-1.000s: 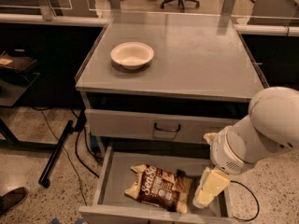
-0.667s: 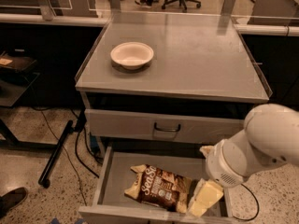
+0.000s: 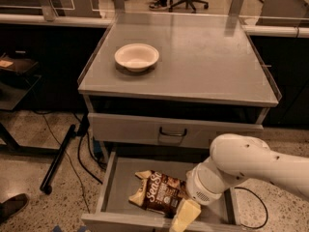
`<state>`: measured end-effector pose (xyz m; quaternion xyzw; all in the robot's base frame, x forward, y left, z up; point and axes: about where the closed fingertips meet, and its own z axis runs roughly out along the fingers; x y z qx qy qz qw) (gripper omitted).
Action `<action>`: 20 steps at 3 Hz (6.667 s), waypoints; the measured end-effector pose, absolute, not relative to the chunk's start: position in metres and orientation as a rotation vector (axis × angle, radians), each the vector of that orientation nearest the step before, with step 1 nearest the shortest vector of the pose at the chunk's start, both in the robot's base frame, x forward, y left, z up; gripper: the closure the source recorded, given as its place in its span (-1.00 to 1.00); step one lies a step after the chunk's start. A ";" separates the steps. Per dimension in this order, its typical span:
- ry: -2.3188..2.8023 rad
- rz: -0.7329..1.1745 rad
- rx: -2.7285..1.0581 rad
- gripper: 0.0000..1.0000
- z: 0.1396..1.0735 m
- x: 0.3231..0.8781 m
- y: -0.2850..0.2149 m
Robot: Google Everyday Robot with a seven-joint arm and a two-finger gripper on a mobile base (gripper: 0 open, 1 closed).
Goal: Pick brown chip bag from middle drawer and place on counter
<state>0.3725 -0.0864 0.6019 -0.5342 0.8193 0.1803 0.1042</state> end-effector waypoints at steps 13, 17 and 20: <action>2.415 0.629 -1.258 -1.00 0.371 0.492 -0.047; 2.397 0.602 -1.295 0.31 0.374 0.488 -0.044; 2.371 0.586 -1.293 1.00 0.419 0.484 -0.047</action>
Offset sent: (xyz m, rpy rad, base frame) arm -0.0063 0.0217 -0.0332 0.1084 -0.0070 -0.0312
